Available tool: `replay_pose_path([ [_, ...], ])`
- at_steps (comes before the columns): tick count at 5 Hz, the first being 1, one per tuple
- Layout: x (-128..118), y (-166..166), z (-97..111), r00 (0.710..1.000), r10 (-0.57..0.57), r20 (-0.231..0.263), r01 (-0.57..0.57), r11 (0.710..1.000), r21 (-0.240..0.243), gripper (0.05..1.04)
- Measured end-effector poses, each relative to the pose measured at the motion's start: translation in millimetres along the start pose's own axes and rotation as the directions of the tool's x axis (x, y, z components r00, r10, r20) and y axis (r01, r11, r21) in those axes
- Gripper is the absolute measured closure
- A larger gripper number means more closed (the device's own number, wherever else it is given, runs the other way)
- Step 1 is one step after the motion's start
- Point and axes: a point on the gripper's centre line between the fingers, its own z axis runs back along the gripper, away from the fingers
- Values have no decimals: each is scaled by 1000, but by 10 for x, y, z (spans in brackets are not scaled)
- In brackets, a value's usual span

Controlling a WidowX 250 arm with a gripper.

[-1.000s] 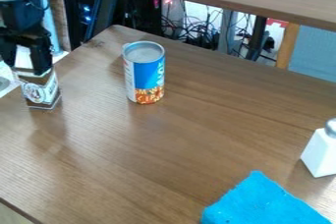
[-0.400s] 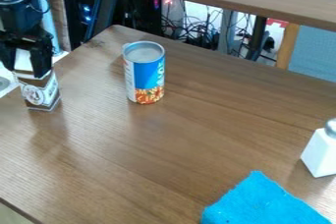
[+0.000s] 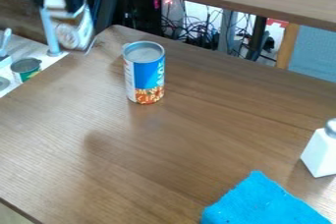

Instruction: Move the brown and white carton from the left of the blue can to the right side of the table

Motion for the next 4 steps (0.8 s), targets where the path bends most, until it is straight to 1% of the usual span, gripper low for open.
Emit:
replay_pose_path([
  [1,238,-505,425,995,-75,63,78,995,-55,222],
  [2,412,-1000,891,971,-187,151,206,971,-123,222],
  [3,491,-1508,782,932,-336,140,356,920,-163,222],
  [4,437,-2037,602,876,-464,131,481,858,-180,222],
])
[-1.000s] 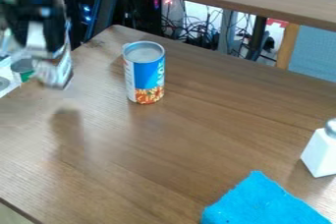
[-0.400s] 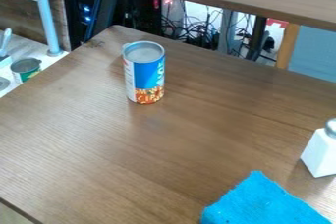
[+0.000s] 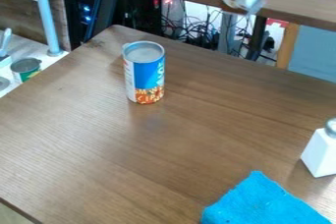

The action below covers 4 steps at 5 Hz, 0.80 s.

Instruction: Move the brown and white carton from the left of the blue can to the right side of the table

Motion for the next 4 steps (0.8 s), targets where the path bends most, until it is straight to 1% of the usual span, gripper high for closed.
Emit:
replay_pose_path([
  [1,130,-414,-459,987,-152,-52,152,988,4,222],
  [2,130,-822,-762,965,-241,-100,244,970,19,222],
  [3,26,-915,-966,951,-281,-133,288,957,39,222],
  [4,-84,-845,-1151,946,-279,-162,293,954,69,222],
])
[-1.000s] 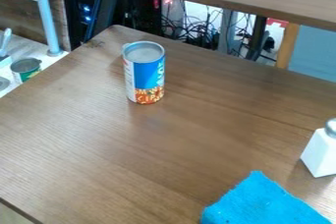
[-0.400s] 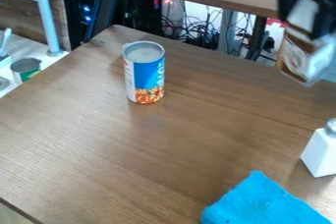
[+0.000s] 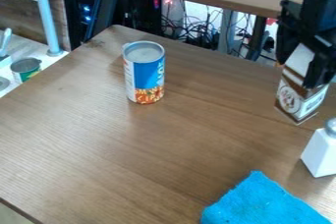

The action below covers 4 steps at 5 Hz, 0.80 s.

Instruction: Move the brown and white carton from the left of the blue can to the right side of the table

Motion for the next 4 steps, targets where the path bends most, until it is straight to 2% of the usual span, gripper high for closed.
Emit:
replay_pose_path([
  [2,-70,112,-139,1000,27,-3,-27,999,16,222],
  [3,-114,212,-342,997,55,-53,-55,998,9,222],
  [4,-94,226,-452,996,56,-69,-56,998,1,222],
])
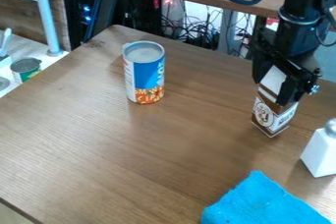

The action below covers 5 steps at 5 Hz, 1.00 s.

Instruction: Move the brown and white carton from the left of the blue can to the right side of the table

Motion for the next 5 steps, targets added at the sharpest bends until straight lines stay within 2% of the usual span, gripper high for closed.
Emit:
replay_pose_path([
  [1,-27,122,-125,1000,25,-13,-25,1000,-14,222],
  [3,-40,142,-152,999,44,-2,-44,998,-38,74],
  [4,-45,167,100,997,56,61,-54,998,-35,78],
  [5,-70,190,286,993,71,99,-69,997,-26,79],
])
